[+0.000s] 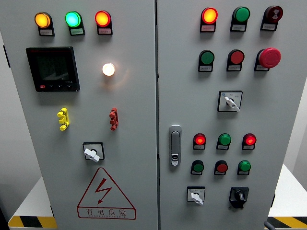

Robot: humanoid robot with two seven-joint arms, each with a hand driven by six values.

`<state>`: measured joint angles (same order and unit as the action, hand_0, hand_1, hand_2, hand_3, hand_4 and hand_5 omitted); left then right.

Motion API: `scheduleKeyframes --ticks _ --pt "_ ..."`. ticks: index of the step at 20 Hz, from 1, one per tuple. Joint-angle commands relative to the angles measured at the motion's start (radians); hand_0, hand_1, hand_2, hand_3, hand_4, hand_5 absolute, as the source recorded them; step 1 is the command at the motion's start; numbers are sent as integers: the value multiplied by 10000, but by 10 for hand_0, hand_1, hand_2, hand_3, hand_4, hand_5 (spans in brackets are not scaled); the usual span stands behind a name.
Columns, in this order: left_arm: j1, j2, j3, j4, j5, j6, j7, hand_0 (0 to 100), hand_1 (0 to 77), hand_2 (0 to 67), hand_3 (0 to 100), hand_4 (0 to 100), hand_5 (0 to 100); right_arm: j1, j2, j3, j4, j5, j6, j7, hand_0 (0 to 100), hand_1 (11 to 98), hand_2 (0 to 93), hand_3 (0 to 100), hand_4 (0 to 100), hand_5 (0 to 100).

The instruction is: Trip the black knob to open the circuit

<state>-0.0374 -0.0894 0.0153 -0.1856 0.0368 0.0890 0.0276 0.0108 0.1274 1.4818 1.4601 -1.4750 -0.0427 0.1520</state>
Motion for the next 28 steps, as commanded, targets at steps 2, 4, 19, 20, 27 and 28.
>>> scheduleKeyframes --ticks 2,4,19,20,27,28 --pt "-10 -11 0 0 0 0 0 0 0 194 261 99 86 412 0 -15 -90 221 -18 -231 1000 792 0 908 987 1000" --pt "5 -11 0 0 0 0 0 0 0 194 261 99 86 596 0 -15 -136 528 -33 -353 1000 809 0 908 983 1000" --pt "6 4 0 0 0 0 0 0 0 194 261 99 86 1318 61 -276 -489 806 -18 -630 1000 799 0 920 989 1000" --pt "6 4 0 0 0 0 0 0 0 194 261 99 86 1349 61 -276 -565 806 -18 -630 1000 795 0 922 990 1000" --pt "-10 -11 0 0 0 0 0 0 0 194 261 99 86 1839 61 -291 -1102 821 -18 -630 1000 779 0 926 994 1000" --pt "-10 4 0 0 0 0 0 0 0 194 261 99 86 1870 76 -306 -1118 821 -18 -630 1000 776 0 927 995 1000"
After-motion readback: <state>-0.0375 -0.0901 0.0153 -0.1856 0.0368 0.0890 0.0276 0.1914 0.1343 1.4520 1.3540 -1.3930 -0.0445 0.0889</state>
